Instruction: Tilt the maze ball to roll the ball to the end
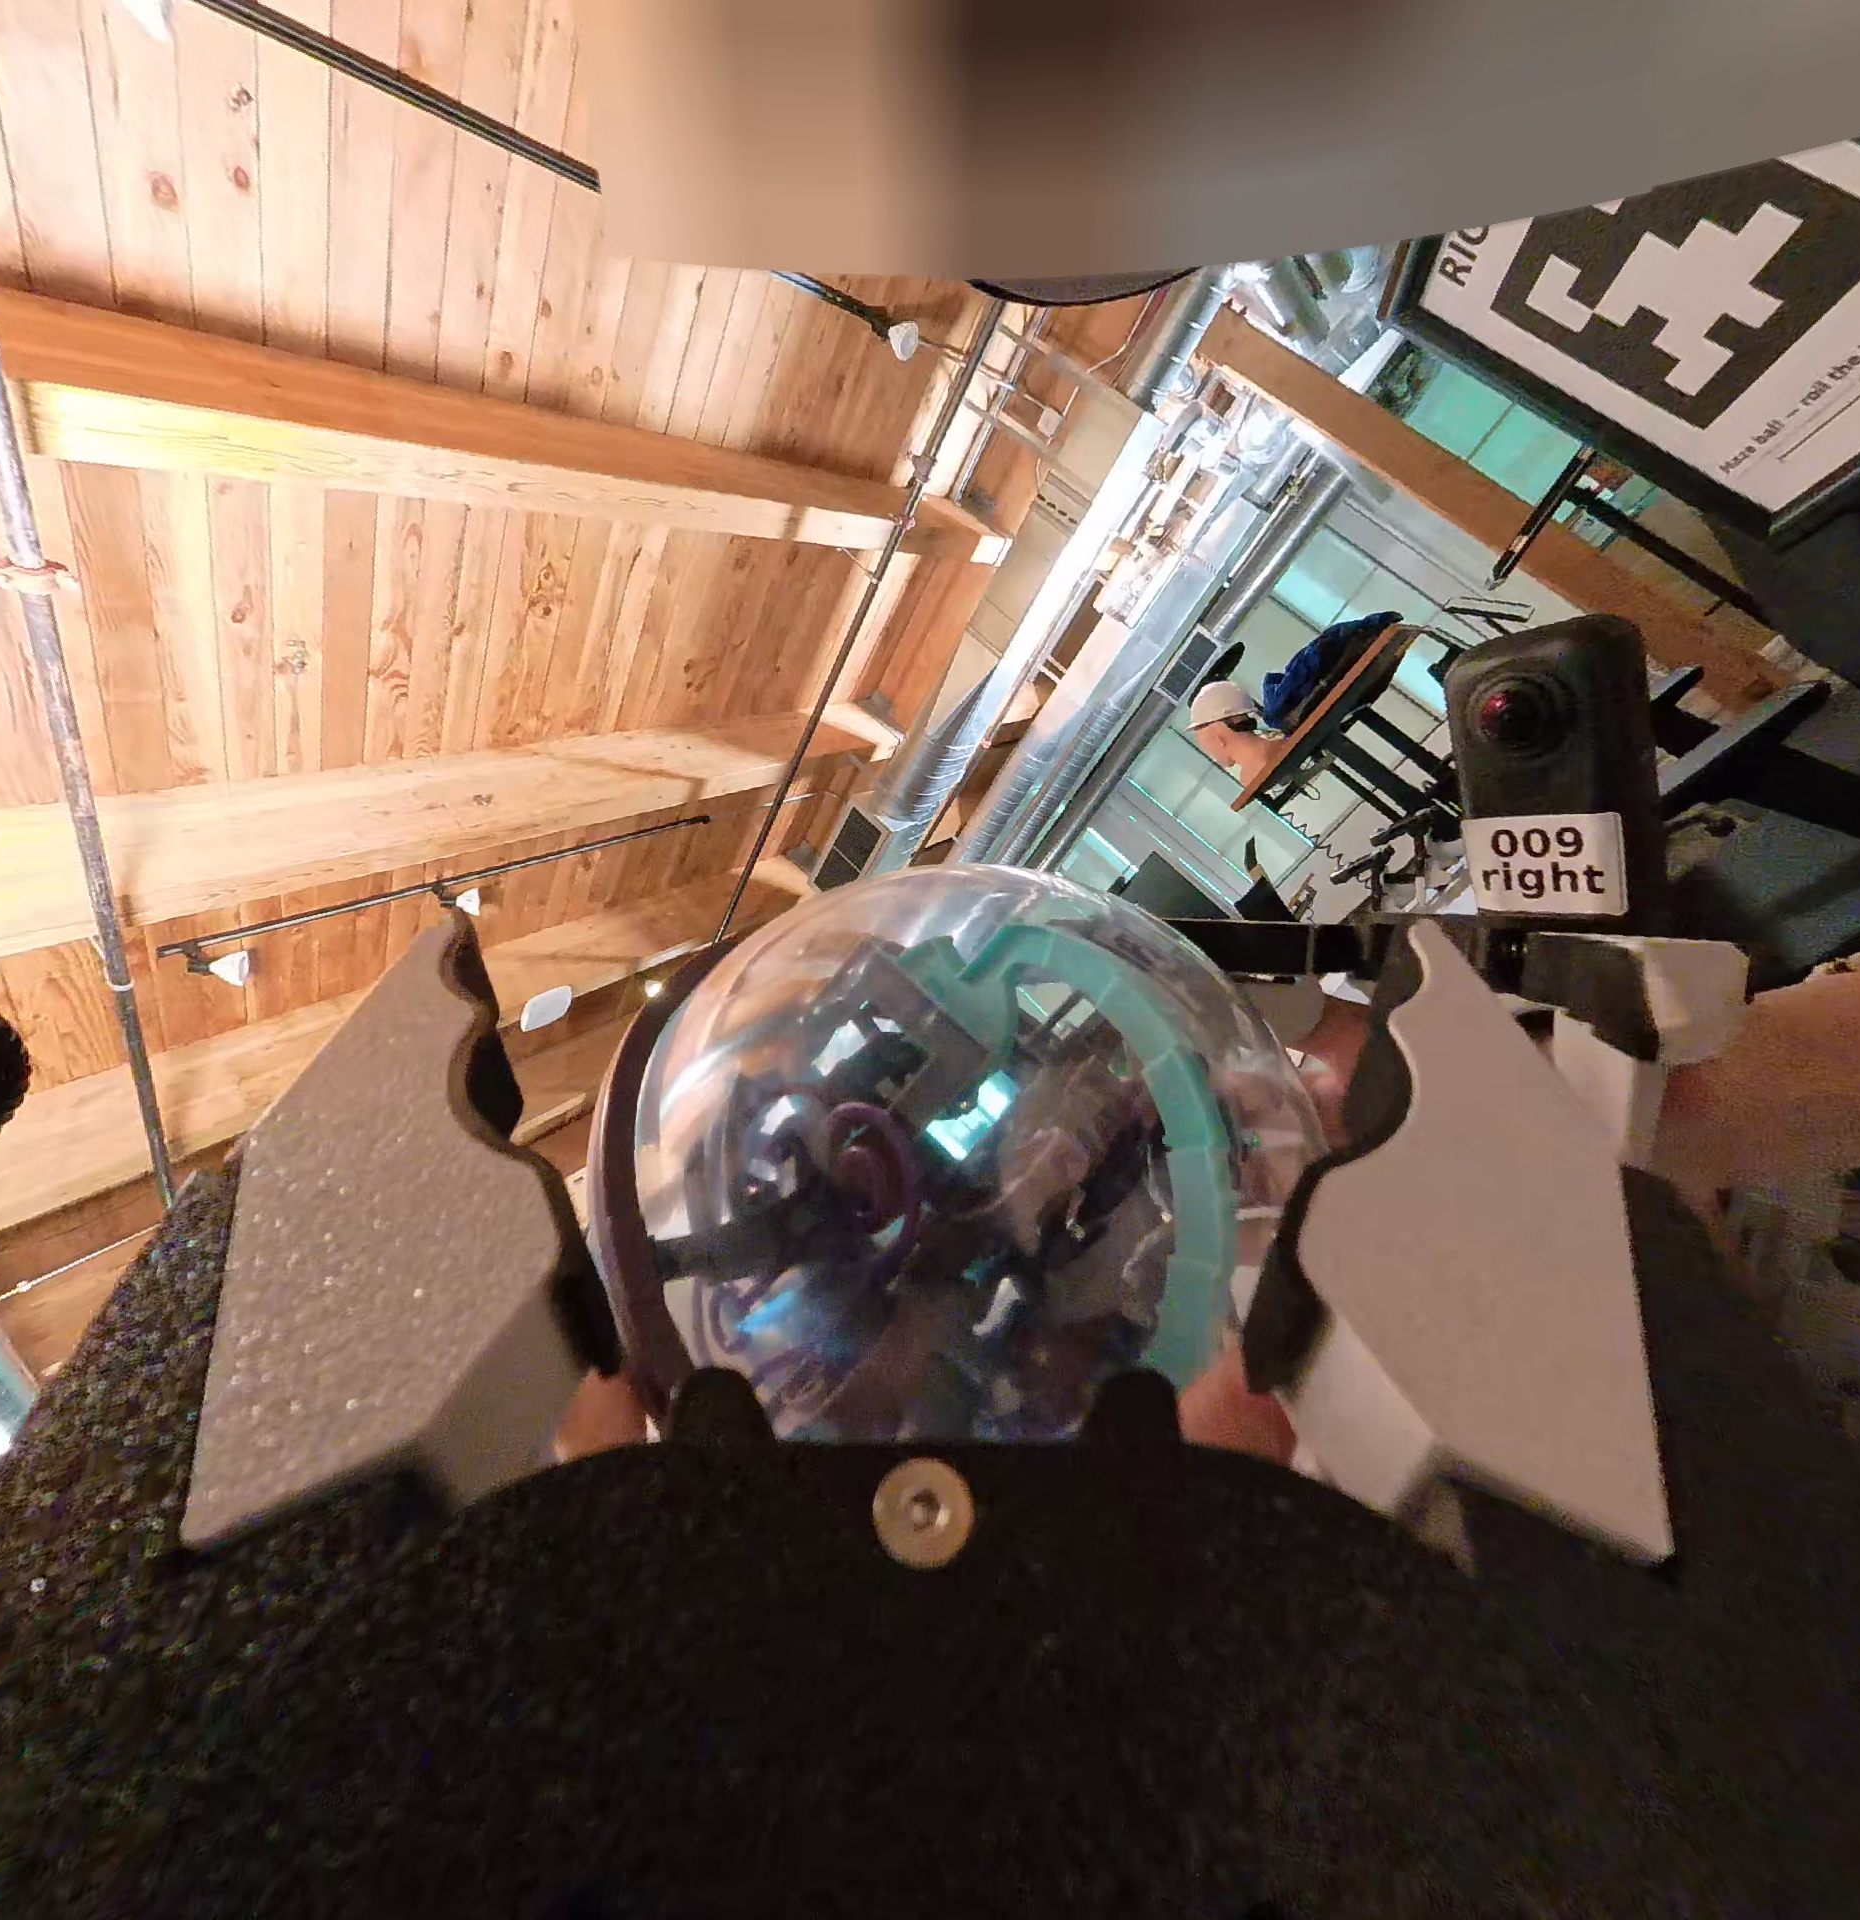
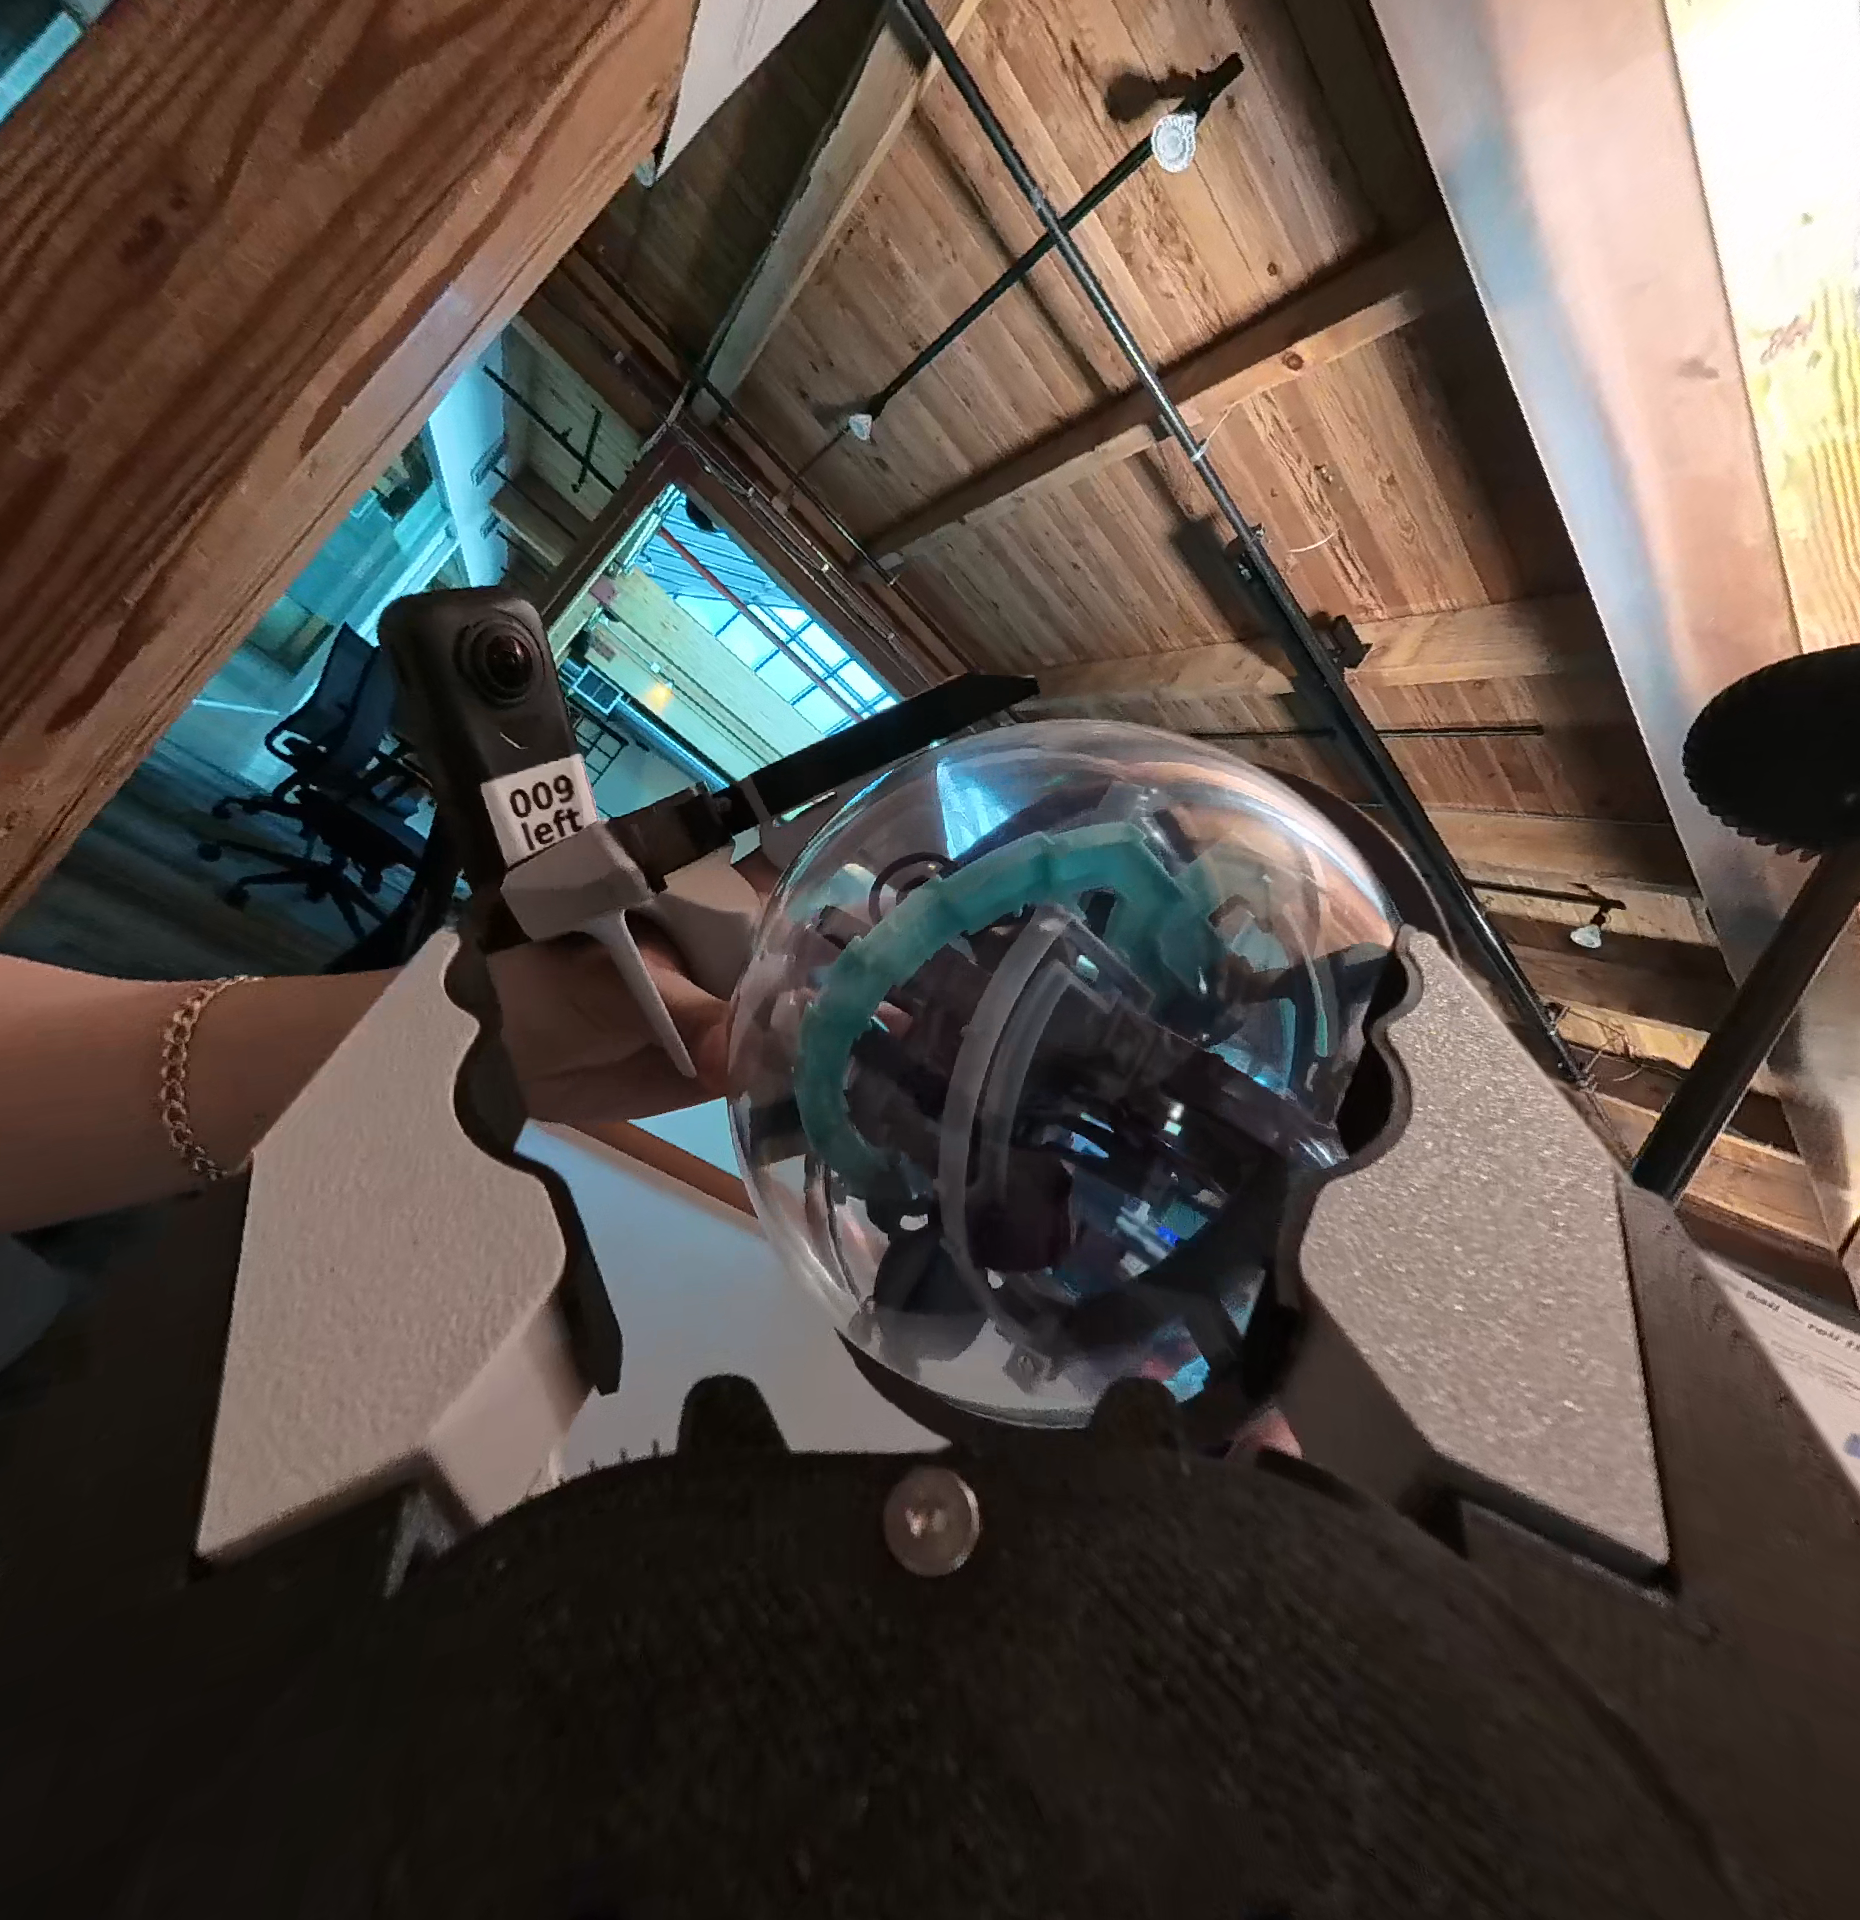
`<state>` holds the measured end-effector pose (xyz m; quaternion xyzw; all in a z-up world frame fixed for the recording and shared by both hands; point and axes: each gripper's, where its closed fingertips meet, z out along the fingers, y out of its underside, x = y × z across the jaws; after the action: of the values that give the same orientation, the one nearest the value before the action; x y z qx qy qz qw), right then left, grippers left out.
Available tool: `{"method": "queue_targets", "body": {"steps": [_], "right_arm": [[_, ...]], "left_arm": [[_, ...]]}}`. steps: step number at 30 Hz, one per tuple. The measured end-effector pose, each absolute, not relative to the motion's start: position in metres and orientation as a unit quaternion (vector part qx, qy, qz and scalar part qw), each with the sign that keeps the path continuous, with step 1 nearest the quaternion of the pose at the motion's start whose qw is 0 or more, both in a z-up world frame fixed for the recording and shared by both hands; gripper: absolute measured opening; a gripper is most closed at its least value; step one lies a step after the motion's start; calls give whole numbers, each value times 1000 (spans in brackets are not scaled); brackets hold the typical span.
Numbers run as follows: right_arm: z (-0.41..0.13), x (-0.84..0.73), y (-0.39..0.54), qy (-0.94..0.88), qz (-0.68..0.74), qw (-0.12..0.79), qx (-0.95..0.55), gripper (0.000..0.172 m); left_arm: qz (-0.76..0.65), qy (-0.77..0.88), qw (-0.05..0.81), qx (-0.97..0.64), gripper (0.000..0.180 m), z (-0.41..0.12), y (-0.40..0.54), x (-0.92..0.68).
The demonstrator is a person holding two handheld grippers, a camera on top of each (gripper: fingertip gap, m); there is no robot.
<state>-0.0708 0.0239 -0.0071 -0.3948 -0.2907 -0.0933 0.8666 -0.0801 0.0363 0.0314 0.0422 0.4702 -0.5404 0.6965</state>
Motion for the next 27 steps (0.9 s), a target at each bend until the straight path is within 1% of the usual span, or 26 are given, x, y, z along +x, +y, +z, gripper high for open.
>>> {"method": "queue_targets", "body": {"steps": [6,10,13,15,19,27], "right_arm": [[0,-85,15,-315,-118,865,-371,158],[9,-112,0,-362,-194,851,-328,158],[12,-124,-5,-381,-221,843,-308,158],[9,-112,2,-360,-203,850,-326,158],[7,-88,11,-306,-122,871,-366,157],[1,-71,21,-275,-100,877,-381,157]], "left_arm": [[-561,449,691,79,157,36,30,-96],[-574,416,691,137,157,46,14,-125],[-565,417,696,152,157,48,7,-131],[-557,431,698,131,157,45,11,-121],[-535,464,703,69,156,38,22,-94],[-511,482,711,42,156,32,27,-78]]}}
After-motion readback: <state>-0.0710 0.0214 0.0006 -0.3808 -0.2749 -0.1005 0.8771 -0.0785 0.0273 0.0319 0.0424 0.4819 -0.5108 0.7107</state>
